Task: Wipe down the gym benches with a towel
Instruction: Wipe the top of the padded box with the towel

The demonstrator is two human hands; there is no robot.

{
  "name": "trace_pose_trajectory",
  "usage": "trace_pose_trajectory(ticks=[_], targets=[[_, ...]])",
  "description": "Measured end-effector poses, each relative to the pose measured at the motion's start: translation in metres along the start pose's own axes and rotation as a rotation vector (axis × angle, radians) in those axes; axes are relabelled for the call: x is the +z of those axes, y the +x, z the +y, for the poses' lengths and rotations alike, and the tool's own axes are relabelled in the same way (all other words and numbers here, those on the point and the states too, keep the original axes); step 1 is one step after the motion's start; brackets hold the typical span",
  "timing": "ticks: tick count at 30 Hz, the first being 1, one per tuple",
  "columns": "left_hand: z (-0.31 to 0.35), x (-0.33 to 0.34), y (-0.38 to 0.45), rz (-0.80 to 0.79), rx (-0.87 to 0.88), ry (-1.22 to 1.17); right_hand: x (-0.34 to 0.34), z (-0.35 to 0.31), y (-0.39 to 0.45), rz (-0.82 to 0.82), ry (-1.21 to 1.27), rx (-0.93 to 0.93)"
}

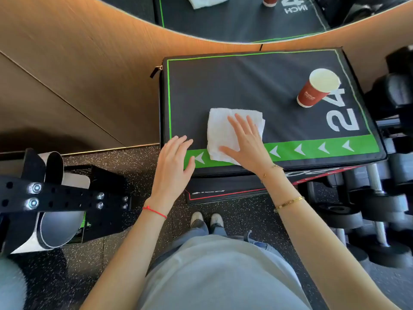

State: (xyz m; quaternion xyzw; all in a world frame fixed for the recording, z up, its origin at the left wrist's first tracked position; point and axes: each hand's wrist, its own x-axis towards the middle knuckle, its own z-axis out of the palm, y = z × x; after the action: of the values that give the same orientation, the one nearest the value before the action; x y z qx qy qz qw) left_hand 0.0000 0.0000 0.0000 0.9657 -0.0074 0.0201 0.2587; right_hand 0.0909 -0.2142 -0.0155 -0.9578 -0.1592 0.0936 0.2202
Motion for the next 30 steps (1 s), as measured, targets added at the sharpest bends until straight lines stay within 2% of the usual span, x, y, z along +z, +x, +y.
trace_pose_trajectory(ticks=[6,14,20,26,30], targets=[[-0.01,0.009,0.006,-0.075,-0.031,-0.003,0.018,0.0,0.004,0.034,-0.092,0.065],[-0.011,0.007,0.004,-0.087,-0.002,-0.001,0.019,-0.019,-0.019,0.238,-0.042,0.062],[-0.004,0.002,-0.006,-0.07,0.035,-0.011,0.005,-0.016,-0.042,0.305,0.069,0.017],[0.009,-0.007,-0.021,-0.044,0.126,-0.039,-0.005,-0.015,-0.095,0.371,0.171,0.134],[0.016,-0.012,-0.035,-0.096,0.238,-0.064,-0.003,-0.024,-0.143,0.402,0.172,0.235]])
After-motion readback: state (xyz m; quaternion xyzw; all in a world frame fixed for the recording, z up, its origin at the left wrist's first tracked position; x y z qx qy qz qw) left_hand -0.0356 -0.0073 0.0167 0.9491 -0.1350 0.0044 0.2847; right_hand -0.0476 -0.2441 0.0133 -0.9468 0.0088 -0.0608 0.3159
